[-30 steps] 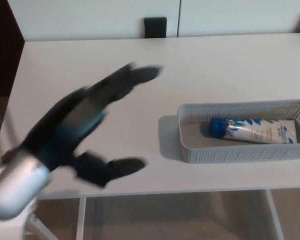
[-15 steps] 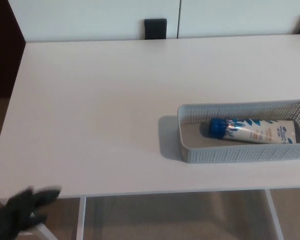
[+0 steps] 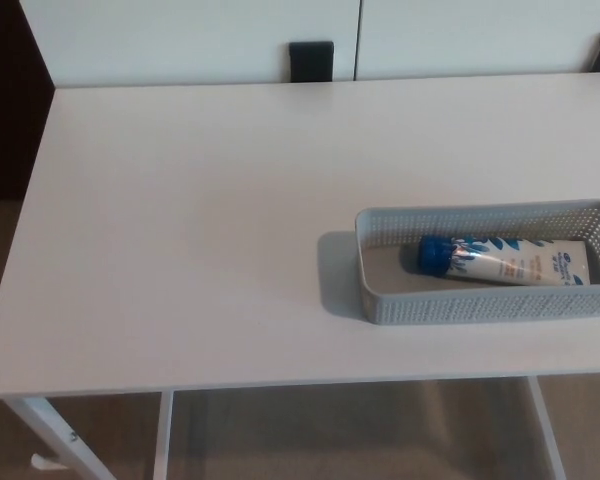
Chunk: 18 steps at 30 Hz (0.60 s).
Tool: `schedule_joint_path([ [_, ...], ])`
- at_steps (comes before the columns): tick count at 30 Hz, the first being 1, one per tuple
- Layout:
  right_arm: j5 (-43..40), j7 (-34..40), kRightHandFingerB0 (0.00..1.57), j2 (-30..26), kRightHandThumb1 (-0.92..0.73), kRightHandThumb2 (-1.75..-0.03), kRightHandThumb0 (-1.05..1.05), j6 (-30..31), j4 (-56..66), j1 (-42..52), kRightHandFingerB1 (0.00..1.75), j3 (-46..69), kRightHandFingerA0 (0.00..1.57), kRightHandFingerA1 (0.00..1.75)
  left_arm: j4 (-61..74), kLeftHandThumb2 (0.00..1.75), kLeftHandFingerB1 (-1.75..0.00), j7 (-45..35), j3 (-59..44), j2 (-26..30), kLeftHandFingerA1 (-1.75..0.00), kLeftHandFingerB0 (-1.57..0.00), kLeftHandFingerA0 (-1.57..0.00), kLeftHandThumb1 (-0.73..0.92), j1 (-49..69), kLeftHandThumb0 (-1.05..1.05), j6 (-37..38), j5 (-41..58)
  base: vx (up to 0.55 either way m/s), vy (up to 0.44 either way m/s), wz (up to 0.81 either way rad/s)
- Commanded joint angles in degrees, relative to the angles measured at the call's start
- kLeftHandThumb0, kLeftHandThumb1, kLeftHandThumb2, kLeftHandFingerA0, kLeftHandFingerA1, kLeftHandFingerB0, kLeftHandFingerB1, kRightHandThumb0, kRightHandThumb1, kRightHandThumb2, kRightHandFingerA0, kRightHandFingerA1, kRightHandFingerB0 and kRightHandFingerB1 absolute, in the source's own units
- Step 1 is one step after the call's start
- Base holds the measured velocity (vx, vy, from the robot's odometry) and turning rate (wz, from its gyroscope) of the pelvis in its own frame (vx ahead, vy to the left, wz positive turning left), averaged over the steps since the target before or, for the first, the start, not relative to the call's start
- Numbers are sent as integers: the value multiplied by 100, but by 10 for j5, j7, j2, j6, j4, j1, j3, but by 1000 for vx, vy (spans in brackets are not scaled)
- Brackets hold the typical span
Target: The robot walks towards a table in front, picks a shampoo with left hand and puts it in a small grey container
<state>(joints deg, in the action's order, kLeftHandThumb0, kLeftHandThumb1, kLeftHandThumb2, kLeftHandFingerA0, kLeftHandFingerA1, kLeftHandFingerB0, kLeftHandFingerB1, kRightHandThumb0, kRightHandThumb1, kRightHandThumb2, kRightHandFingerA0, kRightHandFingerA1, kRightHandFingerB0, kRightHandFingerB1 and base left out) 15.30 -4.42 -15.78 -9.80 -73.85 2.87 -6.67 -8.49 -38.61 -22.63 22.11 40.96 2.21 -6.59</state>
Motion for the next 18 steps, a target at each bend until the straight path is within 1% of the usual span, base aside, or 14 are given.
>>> schedule_joint_path([
  [1,-22,17,55,-24,-69,-60,-31,-8,-10,13,41,28,70,48,-439,58,-36,191,34,25,-46,-33,-42,61,-232,-41,53,-45,0,0,0],
  [2,-20,18,55,-25,-70,-60,-31,-8,-11,13,41,27,69,48,-469,58,-36,201,30,21,-47,-32,-41,63,-256,-42,40,-37,0,0,0],
  [3,-20,18,54,-26,-71,-60,-33,-9,-9,14,41,27,70,48,-481,82,-51,222,36,20,-63,-28,-42,49,-270,-45,36,-44,0,0,0],
  [5,-21,18,54,-25,-70,-60,-32,-9,-7,12,41,29,71,49,-499,81,-53,264,44,21,-63,-32,-43,50,-298,-43,31,-54,0,0,0],
  [6,-22,19,55,-24,-71,-61,-30,-8,-6,8,41,31,72,49,-512,58,-56,278,38,19,-83,-53,-54,63,-315,-36,27,-46,0,0,0],
  [7,-24,20,55,-23,-71,-61,-31,-7,-6,4,41,34,73,49,-529,58,-75,294,26,15,-98,-66,-63,63,-339,-35,20,-31,0,0,0],
  [8,-24,21,55,-22,-71,-61,-31,-6,-6,3,41,34,73,49,-534,58,-75,299,21,14,-98,-66,-63,63,-348,-35,17,-25,0,0,0],
  [9,-24,23,54,-20,-72,-62,-32,-2,-5,-1,41,34,73,50,-542,58,-64,328,27,11,-97,-71,-69,64,-358,-40,20,-32,0,0,0],
  [11,-22,25,53,-19,-72,-62,-32,-4,-6,-2,41,34,72,49,-550,58,-62,357,32,7,-92,-69,-72,63,-361,-41,30,-37,0,0,0],
  [12,-24,24,53,-20,-73,-62,-32,-4,-5,-2,40,37,70,48,-556,59,-47,397,54,1,-73,-56,-69,64,-346,-45,52,-63,0,0,0],
  [13,-27,21,52,-21,-73,-62,-31,-3,-2,-5,40,41,70,48,-566,85,-53,410,68,2,-67,-39,-61,51,-347,-50,56,-75,0,0,0],
  [14,-28,21,52,-22,-73,-62,-31,-2,-1,-9,40,42,70,47,-574,58,-41,419,79,4,-65,-38,-64,65,-347,-43,55,-82,0,0,0],
  [17,-26,21,52,-27,-72,-62,-32,-4,1,-14,40,43,71,48,-586,59,-40,419,89,7,-61,-36,-66,65,-355,-42,52,-79,0,0,0],
  [18,-27,17,52,-26,-73,-62,-32,-7,2,-19,40,44,71,49,-589,59,-42,413,86,14,-72,-40,-78,64,-358,-40,54,-72,0,0,0],
])
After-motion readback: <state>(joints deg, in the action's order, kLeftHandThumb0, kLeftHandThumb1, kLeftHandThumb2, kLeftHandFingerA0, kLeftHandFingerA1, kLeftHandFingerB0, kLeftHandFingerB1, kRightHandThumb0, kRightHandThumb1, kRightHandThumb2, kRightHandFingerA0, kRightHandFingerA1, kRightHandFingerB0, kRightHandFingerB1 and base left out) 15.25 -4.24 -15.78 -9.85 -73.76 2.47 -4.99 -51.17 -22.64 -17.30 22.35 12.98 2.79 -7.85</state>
